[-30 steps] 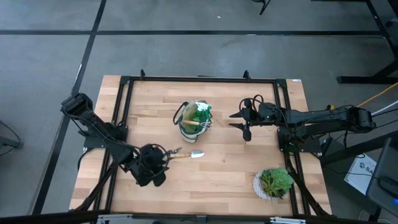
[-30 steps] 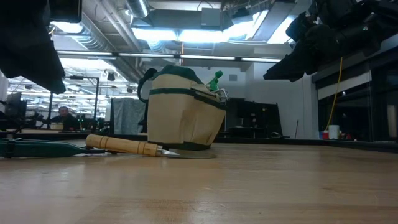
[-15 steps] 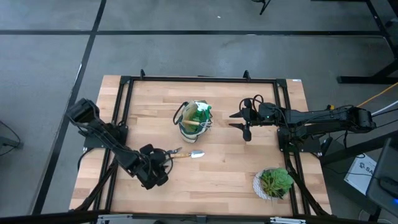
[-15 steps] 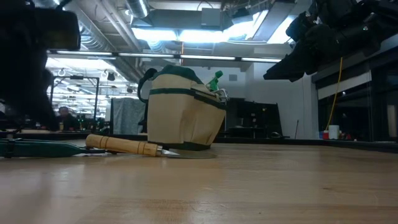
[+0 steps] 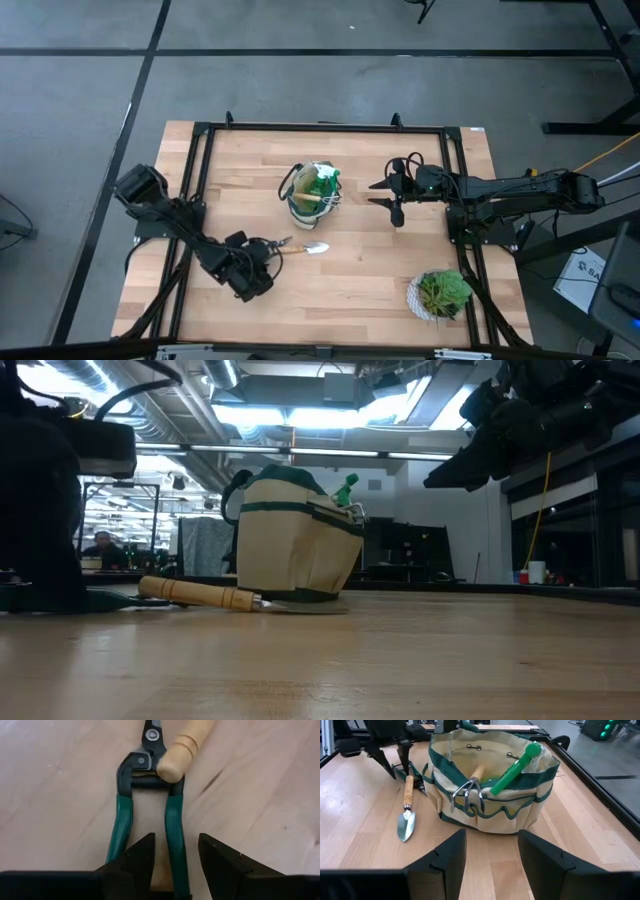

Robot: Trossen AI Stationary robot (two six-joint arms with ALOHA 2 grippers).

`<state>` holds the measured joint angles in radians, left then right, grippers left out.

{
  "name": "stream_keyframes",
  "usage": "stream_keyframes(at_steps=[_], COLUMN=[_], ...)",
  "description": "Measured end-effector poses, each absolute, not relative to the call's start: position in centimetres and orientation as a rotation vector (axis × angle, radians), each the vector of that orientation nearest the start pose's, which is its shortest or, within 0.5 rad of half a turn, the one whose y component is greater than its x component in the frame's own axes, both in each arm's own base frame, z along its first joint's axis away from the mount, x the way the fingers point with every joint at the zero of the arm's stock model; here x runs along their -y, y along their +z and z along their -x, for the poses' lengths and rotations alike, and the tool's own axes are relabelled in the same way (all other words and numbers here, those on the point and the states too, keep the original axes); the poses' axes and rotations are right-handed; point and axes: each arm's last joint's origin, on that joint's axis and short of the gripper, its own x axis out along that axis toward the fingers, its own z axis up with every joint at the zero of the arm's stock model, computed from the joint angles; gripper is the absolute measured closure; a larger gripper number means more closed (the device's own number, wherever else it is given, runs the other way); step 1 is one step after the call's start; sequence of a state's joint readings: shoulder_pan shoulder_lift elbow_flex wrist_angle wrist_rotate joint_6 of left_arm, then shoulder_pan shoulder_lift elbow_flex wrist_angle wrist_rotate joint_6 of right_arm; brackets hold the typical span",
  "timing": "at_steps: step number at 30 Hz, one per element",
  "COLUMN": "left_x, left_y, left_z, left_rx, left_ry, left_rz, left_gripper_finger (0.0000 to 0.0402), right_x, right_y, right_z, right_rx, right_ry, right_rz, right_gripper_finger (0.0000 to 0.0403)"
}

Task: Pick & Place Garden tools in Gardening bag
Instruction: Put the green shear scissors into the gardening bag

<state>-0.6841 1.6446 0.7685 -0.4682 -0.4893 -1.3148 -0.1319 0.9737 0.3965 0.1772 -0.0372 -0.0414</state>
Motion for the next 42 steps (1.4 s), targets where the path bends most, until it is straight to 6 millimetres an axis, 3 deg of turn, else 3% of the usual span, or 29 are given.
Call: stream_keyframes(at_steps=[7, 17, 30, 42], left_x=[14.9, 14.5, 14.3, 14.7], left_y=[12.6, 12.9, 16.0, 17.8], left_z=[-21.7, -21.9, -21.9, -23.1], left_rx=[-1.002, -1.057, -0.935, -0.748], left_ry=[0.564, 0.522, 0.459, 0.325], left_rz=[0.46, 0.449, 0.5, 0.379], left_gripper_finger=[0.0269, 0.0379, 0.0376, 0.0375], right_x=[2.5, 2.5, 2.5, 2.5], right_y=[20.1, 20.1, 20.1, 20.1], right_z=[-19.7, -19.7, -19.7, -19.7], right_rx=[-0.401, -0.401, -0.401, -0.401], right_ry=[-0.086, -0.089, -0.089, -0.089], right_rz=[0.007, 0.008, 0.007, 0.007], right_gripper_finger=[0.0222, 0.0222, 0.0221, 0.0221])
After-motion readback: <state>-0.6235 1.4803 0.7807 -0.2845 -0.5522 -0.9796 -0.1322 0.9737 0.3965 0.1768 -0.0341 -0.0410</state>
